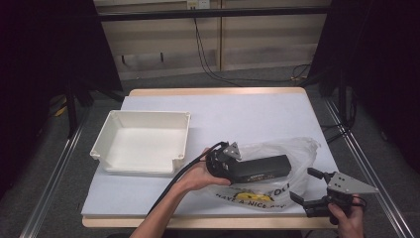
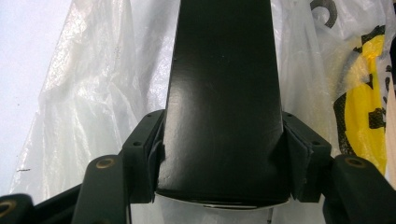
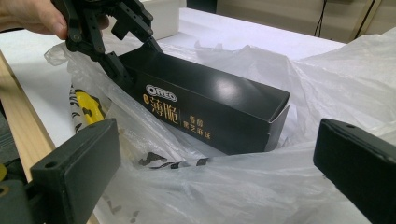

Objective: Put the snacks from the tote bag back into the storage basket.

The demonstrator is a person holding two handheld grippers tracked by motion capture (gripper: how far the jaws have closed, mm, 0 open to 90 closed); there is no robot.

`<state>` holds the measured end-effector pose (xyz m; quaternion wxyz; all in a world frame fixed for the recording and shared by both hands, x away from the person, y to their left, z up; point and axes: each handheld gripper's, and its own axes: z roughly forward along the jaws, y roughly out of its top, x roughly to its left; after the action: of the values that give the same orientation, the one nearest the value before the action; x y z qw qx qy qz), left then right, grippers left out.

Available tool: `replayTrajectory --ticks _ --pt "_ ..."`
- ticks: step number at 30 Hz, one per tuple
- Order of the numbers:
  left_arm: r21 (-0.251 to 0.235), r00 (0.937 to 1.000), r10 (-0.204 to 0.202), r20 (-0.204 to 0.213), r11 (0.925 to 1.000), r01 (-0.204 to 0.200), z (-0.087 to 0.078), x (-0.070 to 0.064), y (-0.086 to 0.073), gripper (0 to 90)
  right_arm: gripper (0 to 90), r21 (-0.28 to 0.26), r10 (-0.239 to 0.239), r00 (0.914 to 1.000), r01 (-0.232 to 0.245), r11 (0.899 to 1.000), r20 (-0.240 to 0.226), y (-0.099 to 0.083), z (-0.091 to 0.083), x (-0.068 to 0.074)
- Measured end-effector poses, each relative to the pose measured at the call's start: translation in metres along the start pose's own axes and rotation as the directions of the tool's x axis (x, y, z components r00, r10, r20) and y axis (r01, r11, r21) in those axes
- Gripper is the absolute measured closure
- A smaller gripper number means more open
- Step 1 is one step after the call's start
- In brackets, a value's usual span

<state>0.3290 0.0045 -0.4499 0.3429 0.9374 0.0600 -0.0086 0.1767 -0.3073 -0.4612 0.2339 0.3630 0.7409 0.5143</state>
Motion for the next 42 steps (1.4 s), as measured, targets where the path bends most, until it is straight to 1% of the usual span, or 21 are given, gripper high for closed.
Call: replayTrajectory --ticks 4,5,6,7,8,10,13,15,17,19,23,24,26,30,34,35,37,39,40,41,42 --pt "0.008 1.0 -0.004 0.006 1.0 0.004 0.004 0.0 0.0 39.1 0.4 0.004 -0.003 1.0 0.003 1.0 0.0 0.0 0.001 -0.001" --pt "0.022 0.9999 -0.003 0.012 0.9998 0.003 0.005 0.0 0.001 39.3 0.4 0.005 -0.001 1.0 0.001 1.0 0.002 0.0 0.002 -0.001" --pt "0.001 0.9999 0.005 0.011 1.0 -0.005 0.005 0.0 0.0 40.4 0.4 0.005 -0.001 1.0 0.001 1.0 0.001 0.0 0.002 -0.001" --pt "0.0 0.9999 0.004 0.016 1.0 -0.004 0.005 0.0 0.0 42.1 0.4 0.008 0.0 1.0 0.0 1.0 0.001 0.0 0.002 -0.001" --pt "0.024 0.9996 0.015 0.022 0.9996 -0.015 0.004 0.001 0.001 42.3 0.4 0.009 0.0 1.0 0.0 1.0 0.001 -0.001 0.002 -0.001" --pt "0.025 0.9997 0.007 0.024 0.9997 -0.008 0.003 0.0 0.001 42.8 0.4 0.008 0.0 1.0 0.0 1.0 0.0 -0.001 0.002 -0.001" --pt "0.0 0.9996 0.006 0.027 1.0 -0.006 0.005 -0.001 0.001 43.0 0.4 0.007 -0.002 1.0 0.002 1.0 0.0 -0.001 0.002 -0.001" --pt "-0.001 0.9991 0.011 0.04 0.9999 -0.011 0.004 -0.001 0.001 43.1 0.4 0.003 -0.004 1.0 0.004 1.0 -0.002 -0.001 0.001 -0.001" --pt "0.001 0.9991 0.016 0.039 0.9999 -0.016 0.004 -0.003 0.001 43.1 0.4 0.002 -0.001 1.0 0.001 1.0 -0.003 -0.001 0.001 -0.001" --pt "-0.011 0.9991 0.012 0.04 0.9999 -0.012 0.002 -0.004 0.002 43.1 0.4 -0.001 -0.002 1.0 0.002 1.0 -0.009 -0.001 0.001 -0.001" --pt "-0.023 0.9989 0.025 0.04 0.9995 -0.024 -0.002 -0.004 0.004 43.1 0.4 -0.007 0.0 1.0 0.0 1.0 -0.01 -0.001 0.0 -0.002" --pt "-0.032 0.999 0.012 0.043 0.9994 -0.011 -0.003 -0.005 0.004 43.1 0.4 -0.009 0.003 1.0 -0.003 1.0 -0.006 -0.001 0.0 -0.002" --pt "-0.049 0.9989 0.024 0.039 0.9985 -0.022 -0.006 -0.005 0.005 43.1 0.4 -0.01 0.008 1.0 -0.008 1.0 -0.004 -0.001 -0.001 -0.002" --pt "-0.083 0.9986 0.02 0.049 0.9964 -0.016 -0.012 -0.006 0.009 43.1 0.4 -0.011 0.007 1.0 -0.007 1.0 -0.003 -0.001 -0.001 -0.003" --pt "-0.087 0.9992 0.016 0.037 0.9961 -0.013 -0.019 -0.005 0.01 43.0 0.4 -0.012 0.001 1.0 -0.001 1.0 -0.006 -0.001 -0.001 -0.002" --pt "-0.108 0.9992 0.005 0.039 0.9942 -0.001 -0.022 -0.004 0.01 43.1 0.4 -0.01 0.003 1.0 -0.003 1.0 -0.005 -0.001 -0.001 -0.002" --pt "-0.116 0.9993 0.003 0.037 0.9932 0.002 -0.025 -0.004 0.01 43.1 0.4 -0.011 0.001 1.0 -0.001 1.0 -0.007 -0.002 0.0 -0.002" --pt "-0.148 0.9995 0.004 0.032 0.989 0.001 -0.029 -0.005 0.012 43.1 0.4 -0.011 0.002 1.0 -0.002 1.0 -0.008 -0.002 0.0 -0.003" --pt "-0.148 0.9993 0.011 0.037 0.989 -0.005 -0.031 -0.005 0.013 43.0 0.4 -0.012 0.002 1.0 -0.002 1.0 -0.008 -0.002 -0.001 -0.002" --pt "-0.161 0.9993 0.007 0.037 0.987 -0.001 -0.032 -0.005 0.014 43.1 0.4 -0.01 0.002 1.0 -0.002 1.0 -0.009 -0.002 -0.001 -0.003" --pt "-0.161 0.9993 0.007 0.037 0.987 -0.001 -0.032 -0.005 0.014 43.0 0.4 -0.013 0.003 1.0 -0.003 1.0 -0.007 -0.002 -0.001 -0.003"
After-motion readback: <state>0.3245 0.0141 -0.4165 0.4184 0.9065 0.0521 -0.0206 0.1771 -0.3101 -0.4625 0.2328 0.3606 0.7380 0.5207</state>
